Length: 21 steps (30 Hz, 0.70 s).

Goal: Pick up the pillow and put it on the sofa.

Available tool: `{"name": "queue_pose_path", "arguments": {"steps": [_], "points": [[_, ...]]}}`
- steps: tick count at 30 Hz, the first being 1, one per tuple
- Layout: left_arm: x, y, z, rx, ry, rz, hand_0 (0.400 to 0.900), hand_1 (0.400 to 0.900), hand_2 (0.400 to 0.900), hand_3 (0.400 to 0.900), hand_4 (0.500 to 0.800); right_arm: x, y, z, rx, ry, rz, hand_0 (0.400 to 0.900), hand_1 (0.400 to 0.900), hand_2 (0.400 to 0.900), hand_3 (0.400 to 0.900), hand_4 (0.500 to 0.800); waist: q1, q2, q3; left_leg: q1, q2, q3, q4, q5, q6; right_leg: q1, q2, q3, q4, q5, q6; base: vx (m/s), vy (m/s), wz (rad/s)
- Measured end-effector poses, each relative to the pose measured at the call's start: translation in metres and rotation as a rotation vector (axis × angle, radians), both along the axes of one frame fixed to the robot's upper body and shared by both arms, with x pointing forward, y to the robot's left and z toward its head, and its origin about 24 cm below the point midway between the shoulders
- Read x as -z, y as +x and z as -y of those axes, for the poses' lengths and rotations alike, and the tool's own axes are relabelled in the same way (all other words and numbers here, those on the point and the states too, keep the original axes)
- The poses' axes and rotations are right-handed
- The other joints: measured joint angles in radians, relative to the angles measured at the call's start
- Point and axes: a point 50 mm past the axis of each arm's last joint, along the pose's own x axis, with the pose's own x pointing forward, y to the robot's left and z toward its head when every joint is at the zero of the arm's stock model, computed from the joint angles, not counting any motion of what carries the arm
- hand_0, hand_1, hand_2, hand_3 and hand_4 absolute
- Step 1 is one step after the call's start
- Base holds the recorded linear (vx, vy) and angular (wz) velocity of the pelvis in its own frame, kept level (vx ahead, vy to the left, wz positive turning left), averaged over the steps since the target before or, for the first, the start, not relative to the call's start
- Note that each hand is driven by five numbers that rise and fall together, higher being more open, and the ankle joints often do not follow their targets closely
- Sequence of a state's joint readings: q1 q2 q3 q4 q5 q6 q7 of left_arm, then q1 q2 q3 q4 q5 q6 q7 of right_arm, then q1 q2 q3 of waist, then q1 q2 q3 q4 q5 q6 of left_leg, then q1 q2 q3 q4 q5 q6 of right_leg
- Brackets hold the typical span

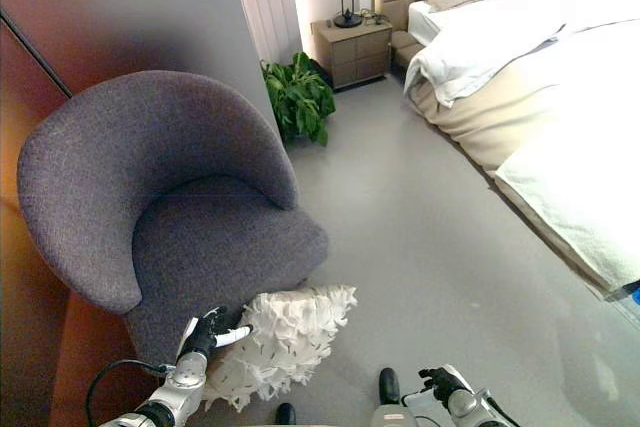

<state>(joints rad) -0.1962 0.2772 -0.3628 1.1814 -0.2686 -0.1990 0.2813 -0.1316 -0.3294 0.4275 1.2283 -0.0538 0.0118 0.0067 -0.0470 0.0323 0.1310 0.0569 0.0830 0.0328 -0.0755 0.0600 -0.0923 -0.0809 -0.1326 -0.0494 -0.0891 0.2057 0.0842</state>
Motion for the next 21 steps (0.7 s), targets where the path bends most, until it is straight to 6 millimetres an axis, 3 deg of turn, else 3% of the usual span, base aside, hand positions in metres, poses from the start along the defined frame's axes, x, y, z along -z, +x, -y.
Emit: {"name": "queue_pose_path", "arguments": {"steps": [21], "points": [[-0.0003, -0.0022, -0.0024, -0.009, 0.063, 0.005, 0.9, 0.9, 0.9, 0.9, 0.8, 0.0013, -0.0042, 0.0004, 0.004, 0.001, -0.009, 0.9, 0.9, 0.9, 0.9, 0.8, 0.001, -0.004, -0.009, 0.0, 0.001, 0.0, -0.002, 0.0, 0.001, 0.0, 0.0, -0.001, 0.0, -0.001, 0.0, 0.0, 0.0, 0.0]]}}
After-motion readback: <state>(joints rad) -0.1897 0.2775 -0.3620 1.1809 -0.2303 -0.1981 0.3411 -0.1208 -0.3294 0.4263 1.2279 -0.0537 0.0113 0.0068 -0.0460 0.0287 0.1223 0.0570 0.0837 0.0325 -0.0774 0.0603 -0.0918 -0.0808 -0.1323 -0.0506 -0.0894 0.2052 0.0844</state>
